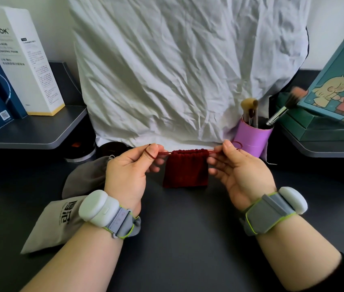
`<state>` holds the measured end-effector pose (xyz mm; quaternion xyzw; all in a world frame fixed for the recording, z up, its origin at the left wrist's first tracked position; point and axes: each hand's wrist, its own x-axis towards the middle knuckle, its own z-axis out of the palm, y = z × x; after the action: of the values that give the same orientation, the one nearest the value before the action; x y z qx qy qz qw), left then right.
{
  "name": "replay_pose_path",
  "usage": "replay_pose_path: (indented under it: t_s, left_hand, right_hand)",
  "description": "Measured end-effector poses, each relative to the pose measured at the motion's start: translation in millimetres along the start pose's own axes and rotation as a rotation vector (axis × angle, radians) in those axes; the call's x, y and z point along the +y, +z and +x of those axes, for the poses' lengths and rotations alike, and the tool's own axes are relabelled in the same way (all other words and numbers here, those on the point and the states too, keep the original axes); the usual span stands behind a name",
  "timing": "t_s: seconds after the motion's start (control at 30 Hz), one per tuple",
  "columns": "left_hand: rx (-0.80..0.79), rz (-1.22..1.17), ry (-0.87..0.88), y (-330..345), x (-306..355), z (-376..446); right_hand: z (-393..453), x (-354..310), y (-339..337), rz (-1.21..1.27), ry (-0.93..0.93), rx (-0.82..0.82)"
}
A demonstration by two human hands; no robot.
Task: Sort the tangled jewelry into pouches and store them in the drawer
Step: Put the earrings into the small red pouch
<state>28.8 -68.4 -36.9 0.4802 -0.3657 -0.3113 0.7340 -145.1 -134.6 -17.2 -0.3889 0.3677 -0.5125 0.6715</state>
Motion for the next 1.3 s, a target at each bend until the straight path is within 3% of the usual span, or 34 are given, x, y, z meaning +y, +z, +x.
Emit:
replay_pose_path:
  t_s: [0.5,0.7,0.8,0.87,1.03,1.17,1.3]
  left_hand:
    - [0.105,0.154,-0.011,-11.1,-4.5,11.0]
    - [-0.001,0.413,-0.039,-13.0,-5.4,7.0]
    - [-0.059,0.441,-0.139,-10.9,-1.0,5.2]
    - [-0.114,0.340,-0.278,-7.8,4.1,4.0]
    - [-0.262,-0.203,-0.551,0.9,18.3,-2.2]
    - [-0.293,-0.272,-0.586,1.3,16.7,-2.2]
    - [-0.381,-0.193,-0.508,1.3,14.0,-5.1]
  right_hand:
    - [6.2,-8.4,-3.5,0.156,-0.008,0.017]
    - [4.0,-2.7,-3.7,0.027,-0.022,-0.048]
    - [1.9,-1.2,-2.7,-0.101,-0.004,-0.104]
    - [-0.9,-0.2,-1.0,-0.205,0.012,-0.151]
    - [-8.9,6.0,4.3,-0.376,-0.010,-0.250]
    - [-11.5,8.0,5.8,-0.392,-0.006,-0.283]
    - [-13.2,6.9,6.2,-0.393,-0.016,-0.279]
